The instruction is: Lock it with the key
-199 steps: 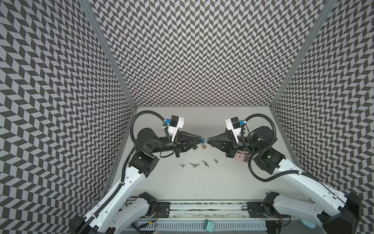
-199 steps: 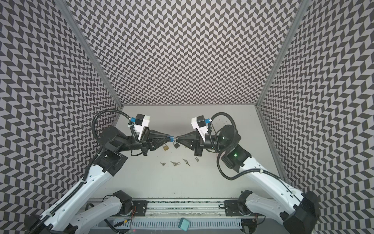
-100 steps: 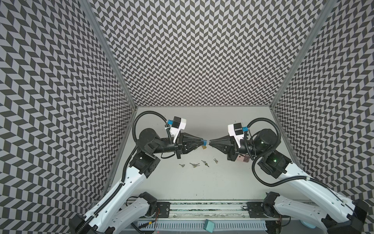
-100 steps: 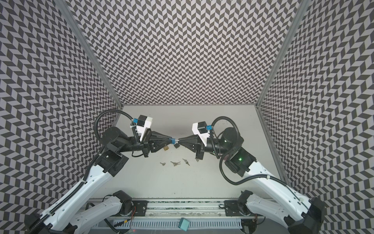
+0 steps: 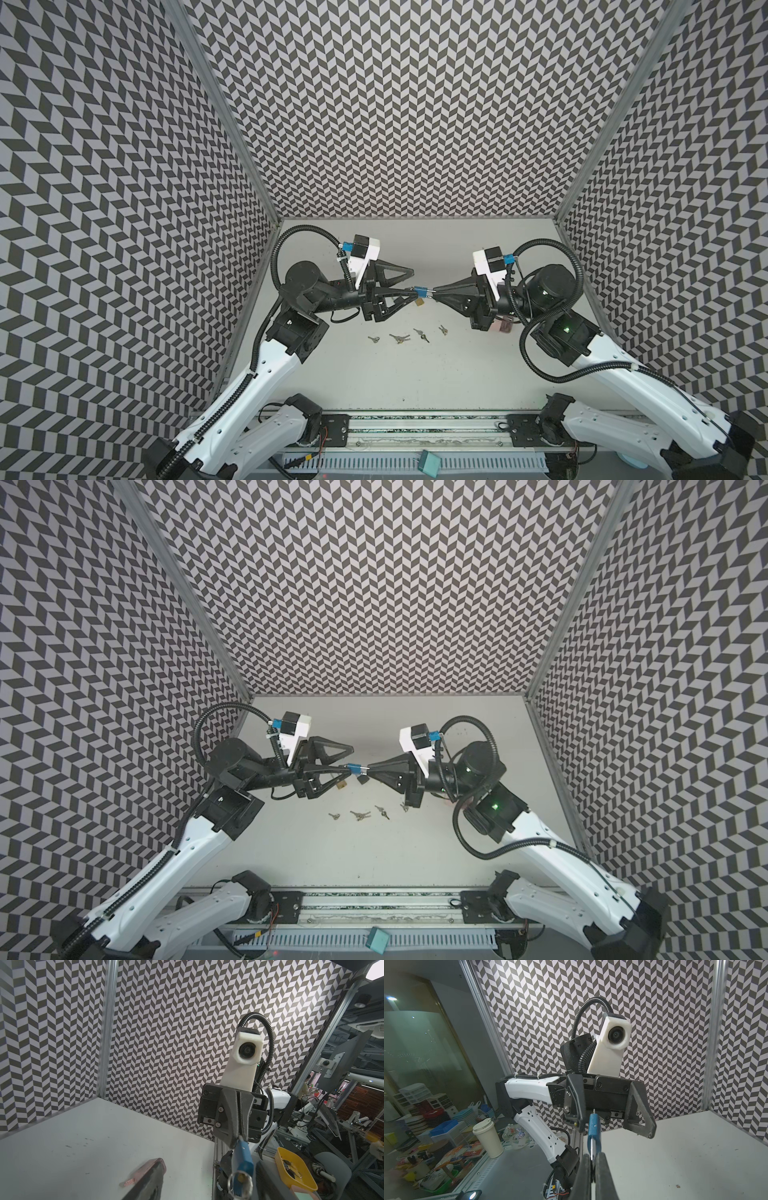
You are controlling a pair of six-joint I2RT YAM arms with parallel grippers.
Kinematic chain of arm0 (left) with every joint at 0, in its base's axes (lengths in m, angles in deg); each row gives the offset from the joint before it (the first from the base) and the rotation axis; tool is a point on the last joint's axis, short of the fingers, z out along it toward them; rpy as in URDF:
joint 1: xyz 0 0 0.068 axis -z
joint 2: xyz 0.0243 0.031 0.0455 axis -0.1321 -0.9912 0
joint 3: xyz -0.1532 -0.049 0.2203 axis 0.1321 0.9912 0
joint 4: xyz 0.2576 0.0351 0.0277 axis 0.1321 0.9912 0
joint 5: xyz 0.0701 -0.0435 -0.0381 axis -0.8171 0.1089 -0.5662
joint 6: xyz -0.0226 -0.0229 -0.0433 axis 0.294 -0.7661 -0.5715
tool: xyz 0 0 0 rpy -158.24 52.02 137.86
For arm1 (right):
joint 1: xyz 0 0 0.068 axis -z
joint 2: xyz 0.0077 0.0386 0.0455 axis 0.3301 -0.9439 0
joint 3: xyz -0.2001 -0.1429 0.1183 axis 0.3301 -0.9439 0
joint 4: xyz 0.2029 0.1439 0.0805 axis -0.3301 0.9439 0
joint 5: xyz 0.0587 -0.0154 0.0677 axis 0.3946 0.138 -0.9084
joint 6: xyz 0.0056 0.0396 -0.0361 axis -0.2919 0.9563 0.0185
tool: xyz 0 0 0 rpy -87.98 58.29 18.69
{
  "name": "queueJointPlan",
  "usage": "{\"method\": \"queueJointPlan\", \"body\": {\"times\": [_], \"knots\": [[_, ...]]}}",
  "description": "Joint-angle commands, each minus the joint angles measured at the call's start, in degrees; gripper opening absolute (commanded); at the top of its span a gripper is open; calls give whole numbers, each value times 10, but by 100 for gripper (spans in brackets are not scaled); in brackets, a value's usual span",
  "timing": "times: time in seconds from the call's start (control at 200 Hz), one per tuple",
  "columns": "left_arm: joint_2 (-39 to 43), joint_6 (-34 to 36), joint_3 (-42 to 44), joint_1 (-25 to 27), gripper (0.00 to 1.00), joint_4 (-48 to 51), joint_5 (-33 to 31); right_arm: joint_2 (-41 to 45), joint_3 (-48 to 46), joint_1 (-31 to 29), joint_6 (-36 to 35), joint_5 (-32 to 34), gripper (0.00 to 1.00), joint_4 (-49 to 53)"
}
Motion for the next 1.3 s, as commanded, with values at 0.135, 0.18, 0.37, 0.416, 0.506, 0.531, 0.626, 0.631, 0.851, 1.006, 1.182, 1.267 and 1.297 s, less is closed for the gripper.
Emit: {"method": "queueJointPlan", "body": {"times": [0.135, 0.18, 0.37, 0.416, 0.506, 0.531, 0.626, 0.631, 0.851, 1.006, 1.182, 1.267, 1.297], "knots": [[-5, 10, -20, 20, 57, -2, 1, -4, 20, 1, 3, -6, 0, -18], [-5, 11, -20, 20, 52, -2, 0, -4, 20, 1, 1, -3, 0, -15], [1, 14, -21, 20, 32, -2, -2, -4, 25, 1, -9, 8, 0, 3], [2, 14, -21, 20, 27, -1, -1, -4, 25, 1, -9, 9, 0, 3], [4, 15, -21, 20, 18, 0, -1, -4, 25, 1, -11, 14, 0, 5], [4, 15, -21, 20, 15, 2, -1, -4, 25, 1, -10, 14, 0, 5], [5, 17, -20, 21, 1, 3, 0, -3, 24, 1, -10, 16, 0, 6], [5, 17, -21, 20, 0, 3, -1, -2, 25, 1, -10, 16, 0, 7], [-1, 27, -23, 35, 0, 4, 2, -14, 29, -4, 1, 1, 0, -3], [-23, 39, -23, 74, 0, 3, -7, -33, 40, -25, -1, 1, 0, -6], [-30, 44, -22, 85, 0, 5, -12, -30, 37, -31, -1, 8, 0, -16], [-19, 53, -23, 82, 0, 18, -30, -22, 34, -30, -6, 14, 0, -14], [-15, 53, -23, 79, 0, 19, -34, -18, 33, -30, -7, 18, 0, -12]]}}
